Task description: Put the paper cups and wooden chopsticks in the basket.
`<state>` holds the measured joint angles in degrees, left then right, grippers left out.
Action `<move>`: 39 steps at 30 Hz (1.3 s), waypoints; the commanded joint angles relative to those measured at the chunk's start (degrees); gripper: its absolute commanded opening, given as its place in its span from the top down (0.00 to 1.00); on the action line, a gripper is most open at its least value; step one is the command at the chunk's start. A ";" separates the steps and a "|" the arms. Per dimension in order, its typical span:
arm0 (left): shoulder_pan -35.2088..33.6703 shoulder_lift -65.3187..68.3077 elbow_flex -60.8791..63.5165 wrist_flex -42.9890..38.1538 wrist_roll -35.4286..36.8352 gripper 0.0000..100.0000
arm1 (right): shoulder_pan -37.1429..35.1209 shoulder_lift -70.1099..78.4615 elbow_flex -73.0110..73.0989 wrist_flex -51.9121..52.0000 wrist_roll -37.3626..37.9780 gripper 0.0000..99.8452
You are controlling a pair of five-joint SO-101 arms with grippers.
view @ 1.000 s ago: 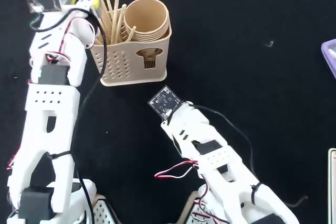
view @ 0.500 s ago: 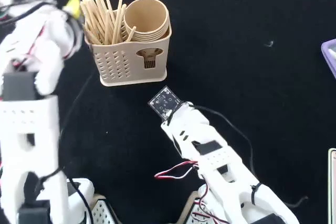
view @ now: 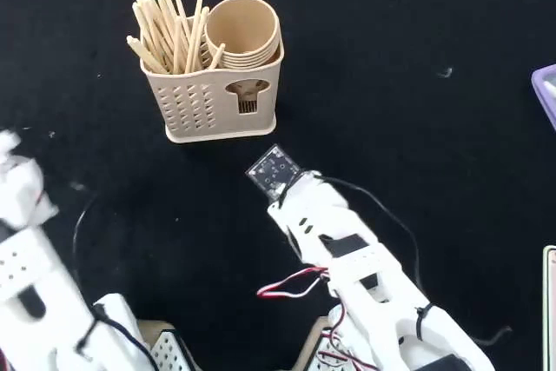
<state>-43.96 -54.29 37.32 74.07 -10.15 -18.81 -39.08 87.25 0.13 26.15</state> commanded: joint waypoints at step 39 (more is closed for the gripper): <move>29.76 -50.29 59.38 -3.08 1.76 0.95 | 14.77 -66.86 9.45 60.75 -21.10 0.99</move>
<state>-13.19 -104.22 95.60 72.13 -15.16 -5.01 -103.16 96.66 58.86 5.58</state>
